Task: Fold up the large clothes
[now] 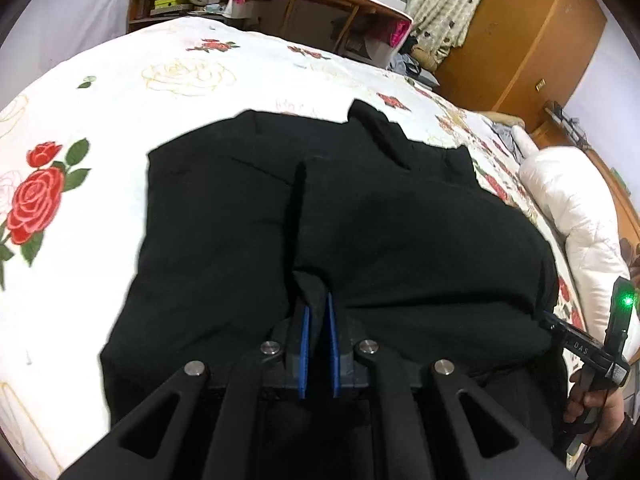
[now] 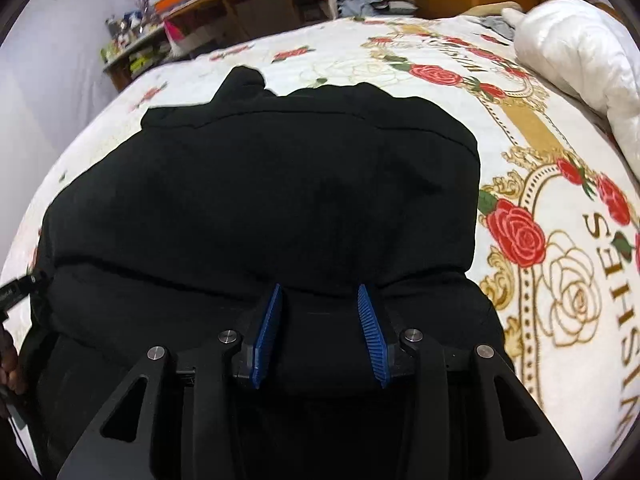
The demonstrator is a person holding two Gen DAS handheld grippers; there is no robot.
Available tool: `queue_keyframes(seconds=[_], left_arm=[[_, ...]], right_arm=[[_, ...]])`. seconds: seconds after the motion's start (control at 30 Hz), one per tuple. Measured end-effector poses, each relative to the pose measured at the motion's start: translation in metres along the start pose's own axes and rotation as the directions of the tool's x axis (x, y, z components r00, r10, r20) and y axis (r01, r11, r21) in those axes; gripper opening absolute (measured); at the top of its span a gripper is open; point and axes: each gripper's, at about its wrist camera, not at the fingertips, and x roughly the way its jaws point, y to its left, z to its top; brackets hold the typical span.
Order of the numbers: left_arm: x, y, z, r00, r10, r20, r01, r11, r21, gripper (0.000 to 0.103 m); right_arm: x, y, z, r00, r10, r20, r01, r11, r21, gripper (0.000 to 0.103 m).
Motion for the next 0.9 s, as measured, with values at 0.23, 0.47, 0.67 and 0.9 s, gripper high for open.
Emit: queue_keyframes(seconds=[0.23, 0.47, 0.67, 0.9], left_arm=[[-0.056, 0.012, 0.01, 0.982, 0.145, 0.119, -0.14, 0.989, -0.048, 0.013], [0.012, -0.052, 0.04, 0.991, 0.097, 0.089, -0.111, 0.98, 0.167, 0.017], [0.07, -0.043, 0.023, 0.99, 0.124, 0.069, -0.135, 0.973, 0.19, 0.018], [0.042, -0.045, 0.028, 0.987, 0.147, 0.056, -0.155, 0.971, 0.181, 0.017]], right_arm=[[-0.054, -0.026, 0.024, 0.983, -0.027, 0.183, 0.011, 0.996, 0.087, 0.04], [0.003, -0.02, 0.062, 0.997, -0.033, 0.066, 0.029, 0.998, 0.062, 0.041], [0.043, -0.026, 0.059, 0.999, -0.053, -0.007, 0.053, 0.998, 0.045, 0.041], [0.004, -0.028, 0.06, 0.998, -0.03, 0.051, 0.025, 0.995, 0.094, 0.041]])
